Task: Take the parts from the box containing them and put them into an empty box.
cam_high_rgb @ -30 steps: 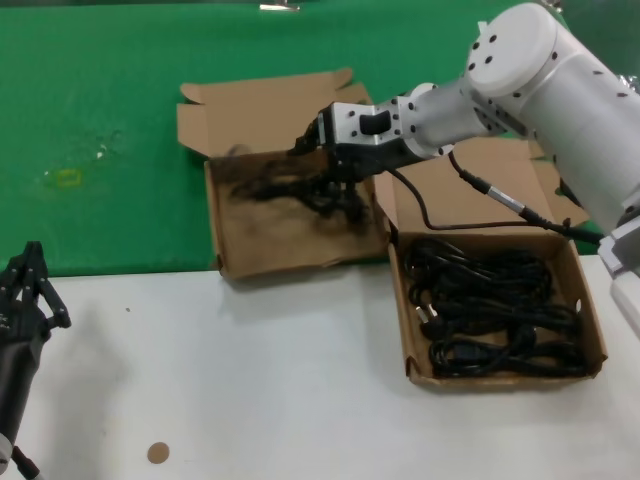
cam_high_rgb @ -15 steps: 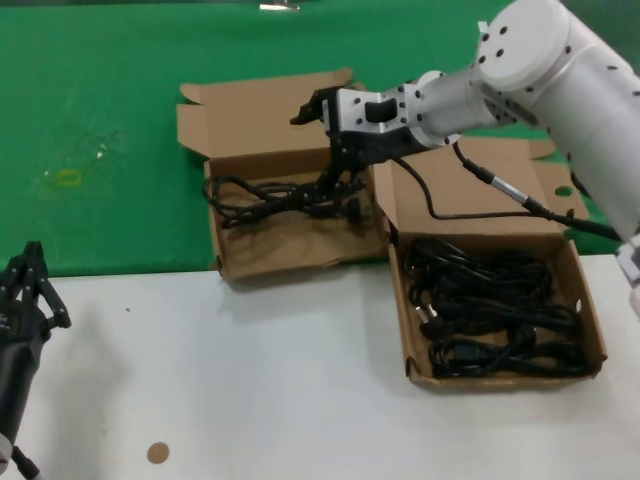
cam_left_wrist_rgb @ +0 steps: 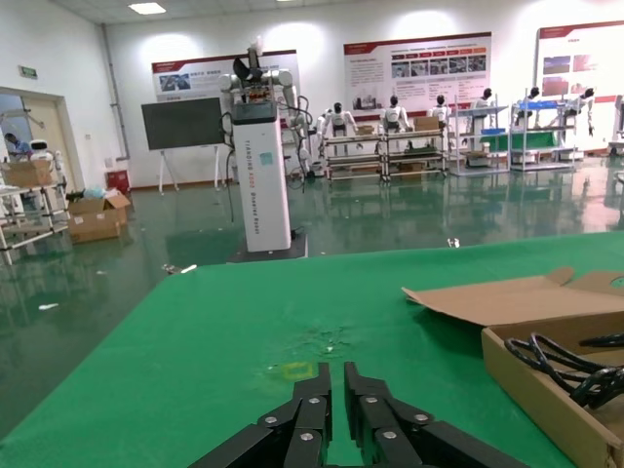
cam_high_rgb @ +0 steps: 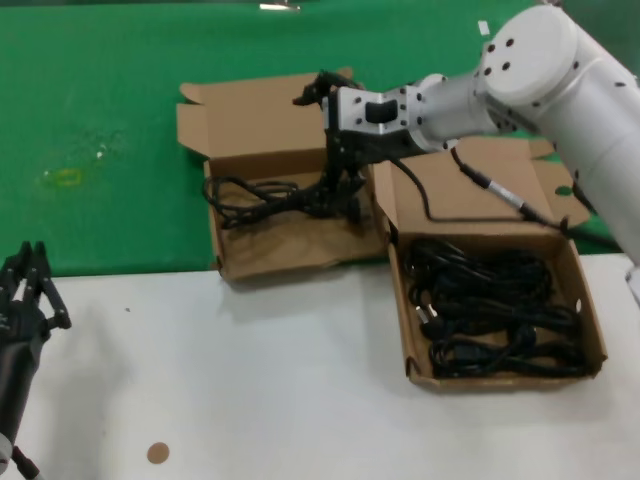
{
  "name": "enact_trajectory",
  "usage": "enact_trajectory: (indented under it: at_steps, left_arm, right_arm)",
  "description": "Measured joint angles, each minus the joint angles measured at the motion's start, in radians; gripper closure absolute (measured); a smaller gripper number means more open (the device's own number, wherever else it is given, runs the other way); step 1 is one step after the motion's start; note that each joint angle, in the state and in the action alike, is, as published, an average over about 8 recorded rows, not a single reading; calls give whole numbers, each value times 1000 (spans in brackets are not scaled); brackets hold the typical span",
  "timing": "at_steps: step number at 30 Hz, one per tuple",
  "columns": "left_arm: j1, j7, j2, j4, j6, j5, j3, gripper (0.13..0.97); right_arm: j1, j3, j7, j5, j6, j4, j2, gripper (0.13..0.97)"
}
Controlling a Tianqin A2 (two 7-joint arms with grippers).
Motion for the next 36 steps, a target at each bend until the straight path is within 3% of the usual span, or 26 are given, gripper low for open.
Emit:
enact_trajectory:
  at_steps: [4,7,16,24,28,36]
  left_arm:
    - [0,0,0,0,0,0,0,924]
    - [0,0,0,0,0,0,0,917]
    - [0,0,0,0,0,0,0,817]
    - [0,0,0,0,0,0,0,646]
    - [0,0,0,0,0,0,0,646]
    - [0,0,0,0,0,0,0,421]
  right_arm:
    - [-50,23,11,21,34,41,5,296]
    - [-96,43,22,40,66,78,9,251]
    - [-249,112,56,104,170,203,24,159]
    - [-386,174,87,161,264,316,37,129]
    - [-455,205,102,190,312,372,44,129]
    - [-593,267,133,247,406,485,57,129]
